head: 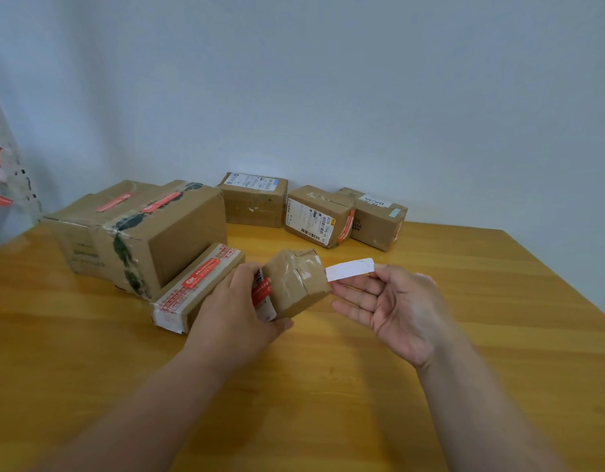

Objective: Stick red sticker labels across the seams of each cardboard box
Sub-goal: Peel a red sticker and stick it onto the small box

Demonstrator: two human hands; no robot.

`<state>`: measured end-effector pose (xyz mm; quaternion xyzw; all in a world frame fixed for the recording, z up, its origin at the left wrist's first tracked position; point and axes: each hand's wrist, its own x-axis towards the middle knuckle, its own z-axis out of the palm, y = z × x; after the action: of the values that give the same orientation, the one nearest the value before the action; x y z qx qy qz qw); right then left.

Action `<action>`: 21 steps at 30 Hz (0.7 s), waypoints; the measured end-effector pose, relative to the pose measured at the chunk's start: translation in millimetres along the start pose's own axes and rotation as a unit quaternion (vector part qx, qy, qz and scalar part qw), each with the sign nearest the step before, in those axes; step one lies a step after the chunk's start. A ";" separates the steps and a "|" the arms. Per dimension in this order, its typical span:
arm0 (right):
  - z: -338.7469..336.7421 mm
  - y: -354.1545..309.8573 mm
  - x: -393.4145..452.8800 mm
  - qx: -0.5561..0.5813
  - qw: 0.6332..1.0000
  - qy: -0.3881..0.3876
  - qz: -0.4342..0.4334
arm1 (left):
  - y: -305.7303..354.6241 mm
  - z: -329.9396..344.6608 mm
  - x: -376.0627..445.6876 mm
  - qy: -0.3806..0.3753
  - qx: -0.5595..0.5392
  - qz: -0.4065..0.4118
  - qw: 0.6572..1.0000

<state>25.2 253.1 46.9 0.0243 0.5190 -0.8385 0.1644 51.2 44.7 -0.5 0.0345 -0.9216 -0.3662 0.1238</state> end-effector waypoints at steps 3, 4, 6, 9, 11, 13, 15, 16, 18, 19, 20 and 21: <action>0.7 -1.6 0.7 -0.030 0.999 0.010 -0.008 | 0.1 -0.6 0.3 -0.001 0.013 -0.002 1.000; 0.8 -2.4 0.9 -0.041 0.999 0.015 -0.009 | 0.0 -0.6 0.5 0.000 0.019 0.000 1.000; 1.7 -3.9 0.8 -0.055 0.998 0.025 -0.008 | -0.1 -0.2 0.7 0.006 0.025 0.004 1.000; 3.3 -5.3 0.4 -0.047 0.998 0.029 -0.008 | 0.6 0.8 1.1 0.005 0.018 0.001 1.000; 3.8 -5.5 0.7 -0.027 0.999 0.029 -0.005 | 1.0 1.0 1.5 0.003 0.007 -0.004 1.000; 4.5 -5.2 0.9 -0.001 1.000 0.026 0.003 | 0.7 1.3 2.0 0.003 -0.012 -0.002 1.000; 5.5 -4.5 0.9 0.024 1.000 0.019 0.008 | -0.3 1.9 1.9 0.001 -0.037 0.002 0.999; 6.3 -4.0 1.0 0.035 0.999 0.014 0.011 | -0.9 2.5 2.1 0.000 -0.052 0.003 0.999; 7.5 -3.0 1.5 0.055 0.998 0.003 0.016 | -2.8 3.9 2.3 -0.007 -0.089 0.001 0.996; 7.9 -2.6 1.9 0.064 0.998 -0.004 0.017 | -3.0 4.6 2.1 -0.012 -0.109 0.000 0.994; 8.4 -2.4 2.4 0.072 0.997 -0.010 0.019 | -3.2 5.2 1.9 -0.018 -0.133 0.002 0.991; 8.6 -2.2 2.8 0.079 0.997 -0.017 0.019 | -2.8 5.5 1.5 -0.023 -0.161 0.005 0.987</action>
<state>23.0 245.8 52.2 0.0327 0.4476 -0.8738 0.1871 48.2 46.1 -6.0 0.0011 -0.8534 -0.5098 0.1083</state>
